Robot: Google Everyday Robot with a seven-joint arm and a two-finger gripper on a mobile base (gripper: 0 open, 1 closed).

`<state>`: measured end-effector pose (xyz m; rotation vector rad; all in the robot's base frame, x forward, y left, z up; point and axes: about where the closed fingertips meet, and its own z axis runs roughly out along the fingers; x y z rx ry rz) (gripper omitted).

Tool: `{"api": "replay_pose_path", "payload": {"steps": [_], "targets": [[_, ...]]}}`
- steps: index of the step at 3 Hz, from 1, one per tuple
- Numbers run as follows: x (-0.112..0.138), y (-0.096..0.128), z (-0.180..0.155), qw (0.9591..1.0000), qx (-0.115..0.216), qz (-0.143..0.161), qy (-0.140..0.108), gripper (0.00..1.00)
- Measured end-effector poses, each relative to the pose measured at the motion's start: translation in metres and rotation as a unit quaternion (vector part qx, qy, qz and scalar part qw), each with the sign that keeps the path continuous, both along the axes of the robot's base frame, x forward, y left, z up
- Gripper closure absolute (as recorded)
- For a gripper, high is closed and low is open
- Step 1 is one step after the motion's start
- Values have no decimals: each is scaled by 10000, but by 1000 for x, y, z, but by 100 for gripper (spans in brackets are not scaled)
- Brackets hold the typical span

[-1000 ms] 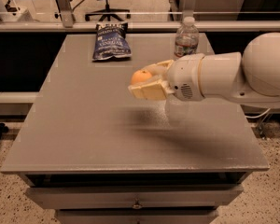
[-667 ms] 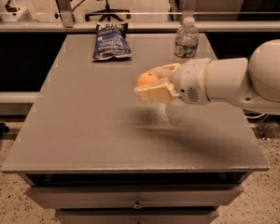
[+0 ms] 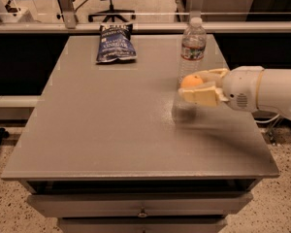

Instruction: Move orange near water bottle

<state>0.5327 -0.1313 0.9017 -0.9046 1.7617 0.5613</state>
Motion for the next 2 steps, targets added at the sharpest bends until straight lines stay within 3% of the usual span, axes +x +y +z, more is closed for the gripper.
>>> {"api": "replay_pose_path", "payload": {"steps": [2], "targets": [[46, -57, -17, 9991, 117, -325, -235, 100]]}}
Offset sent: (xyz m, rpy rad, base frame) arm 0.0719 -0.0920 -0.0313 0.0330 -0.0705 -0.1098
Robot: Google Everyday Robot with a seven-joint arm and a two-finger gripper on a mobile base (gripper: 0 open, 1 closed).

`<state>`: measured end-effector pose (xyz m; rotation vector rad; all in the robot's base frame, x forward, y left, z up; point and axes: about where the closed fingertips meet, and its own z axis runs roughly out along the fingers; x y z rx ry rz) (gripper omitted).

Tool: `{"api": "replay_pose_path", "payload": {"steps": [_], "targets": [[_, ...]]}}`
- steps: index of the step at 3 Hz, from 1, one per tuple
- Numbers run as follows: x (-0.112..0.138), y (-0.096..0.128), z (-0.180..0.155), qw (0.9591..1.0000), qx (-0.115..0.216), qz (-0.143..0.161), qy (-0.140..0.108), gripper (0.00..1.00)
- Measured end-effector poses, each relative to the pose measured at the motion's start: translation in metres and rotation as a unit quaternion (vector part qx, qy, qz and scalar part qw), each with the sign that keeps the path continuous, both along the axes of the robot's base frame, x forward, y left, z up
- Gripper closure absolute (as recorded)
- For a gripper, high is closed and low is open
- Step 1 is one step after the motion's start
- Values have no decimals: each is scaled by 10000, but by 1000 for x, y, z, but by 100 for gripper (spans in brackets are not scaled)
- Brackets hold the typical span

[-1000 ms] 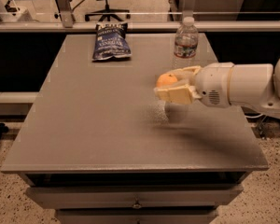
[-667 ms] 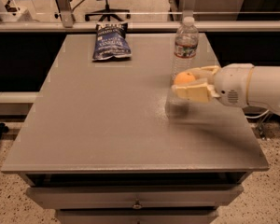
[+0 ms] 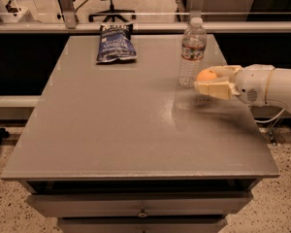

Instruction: Move orange near water bottle

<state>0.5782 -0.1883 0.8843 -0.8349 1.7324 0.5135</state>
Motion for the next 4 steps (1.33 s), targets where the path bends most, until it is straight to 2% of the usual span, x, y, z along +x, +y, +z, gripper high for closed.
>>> {"api": "replay_pose_path", "payload": {"steps": [1, 2, 3, 4], "targets": [[13, -21, -7, 9999, -2, -139, -78, 100], [24, -28, -16, 9997, 67, -187, -119, 100], [35, -26, -25, 9996, 155, -197, -106, 82], [41, -25, -31, 9996, 201, -192, -87, 59]]}}
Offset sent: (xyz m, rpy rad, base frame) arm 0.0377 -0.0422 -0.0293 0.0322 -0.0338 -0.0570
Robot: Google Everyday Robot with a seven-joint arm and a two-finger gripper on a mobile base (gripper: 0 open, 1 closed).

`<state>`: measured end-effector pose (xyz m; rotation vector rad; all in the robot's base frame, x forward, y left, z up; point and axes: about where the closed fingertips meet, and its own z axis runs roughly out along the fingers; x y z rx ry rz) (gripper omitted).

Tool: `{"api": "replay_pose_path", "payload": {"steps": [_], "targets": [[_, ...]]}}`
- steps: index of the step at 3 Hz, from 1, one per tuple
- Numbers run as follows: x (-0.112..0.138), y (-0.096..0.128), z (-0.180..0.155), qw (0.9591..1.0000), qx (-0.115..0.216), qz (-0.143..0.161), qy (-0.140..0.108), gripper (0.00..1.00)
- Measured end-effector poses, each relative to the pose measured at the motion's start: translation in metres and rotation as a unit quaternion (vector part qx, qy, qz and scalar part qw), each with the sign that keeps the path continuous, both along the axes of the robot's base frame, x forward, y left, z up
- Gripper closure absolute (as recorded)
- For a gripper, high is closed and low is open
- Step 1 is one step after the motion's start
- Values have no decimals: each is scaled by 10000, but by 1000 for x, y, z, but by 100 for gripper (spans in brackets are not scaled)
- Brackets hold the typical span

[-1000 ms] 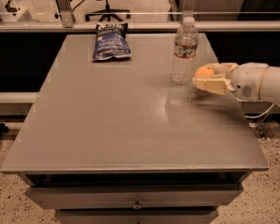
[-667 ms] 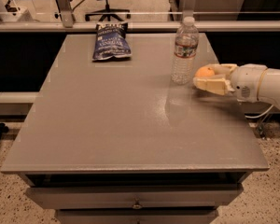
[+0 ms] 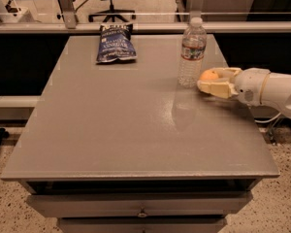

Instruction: Move orange near water bottle

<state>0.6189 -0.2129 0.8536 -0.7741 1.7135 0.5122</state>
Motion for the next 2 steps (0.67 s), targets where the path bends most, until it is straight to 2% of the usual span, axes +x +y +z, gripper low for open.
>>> {"api": "replay_pose_path", "payload": {"steps": [2], "targets": [[3, 2, -5, 10000, 38, 28, 47, 13]]}}
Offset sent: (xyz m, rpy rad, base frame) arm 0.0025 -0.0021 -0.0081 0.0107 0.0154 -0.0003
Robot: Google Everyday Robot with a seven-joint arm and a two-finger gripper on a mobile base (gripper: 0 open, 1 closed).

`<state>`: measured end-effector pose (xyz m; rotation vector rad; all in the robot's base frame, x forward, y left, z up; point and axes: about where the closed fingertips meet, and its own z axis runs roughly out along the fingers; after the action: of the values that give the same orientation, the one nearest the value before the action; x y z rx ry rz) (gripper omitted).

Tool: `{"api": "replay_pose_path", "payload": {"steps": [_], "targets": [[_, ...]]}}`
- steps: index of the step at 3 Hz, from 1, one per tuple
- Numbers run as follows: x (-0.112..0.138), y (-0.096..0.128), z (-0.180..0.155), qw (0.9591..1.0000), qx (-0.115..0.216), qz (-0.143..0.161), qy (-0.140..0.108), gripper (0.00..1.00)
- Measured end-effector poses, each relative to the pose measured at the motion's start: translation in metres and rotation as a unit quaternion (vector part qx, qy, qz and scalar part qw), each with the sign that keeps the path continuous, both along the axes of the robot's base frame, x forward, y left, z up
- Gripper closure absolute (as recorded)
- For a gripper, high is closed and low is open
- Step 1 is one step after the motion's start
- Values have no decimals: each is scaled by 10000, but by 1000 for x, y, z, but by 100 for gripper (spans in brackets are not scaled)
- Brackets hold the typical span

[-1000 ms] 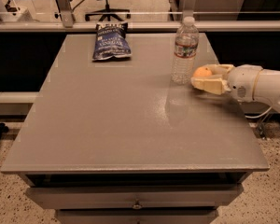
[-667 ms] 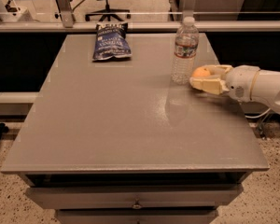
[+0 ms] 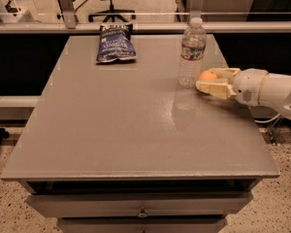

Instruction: Move orange near water bottle

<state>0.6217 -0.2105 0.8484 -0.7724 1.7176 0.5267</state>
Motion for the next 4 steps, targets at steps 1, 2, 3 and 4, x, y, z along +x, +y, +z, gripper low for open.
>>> {"api": "replay_pose_path", "payload": {"steps": [1, 2, 3, 4], "targets": [[0, 2, -2, 10000, 16, 27, 32, 0], [-4, 1, 6, 9999, -16, 111, 44, 0], [-19, -17, 38, 9993, -239, 271, -10, 0], [-39, -45, 88, 9973, -598, 426, -58, 0]]}}
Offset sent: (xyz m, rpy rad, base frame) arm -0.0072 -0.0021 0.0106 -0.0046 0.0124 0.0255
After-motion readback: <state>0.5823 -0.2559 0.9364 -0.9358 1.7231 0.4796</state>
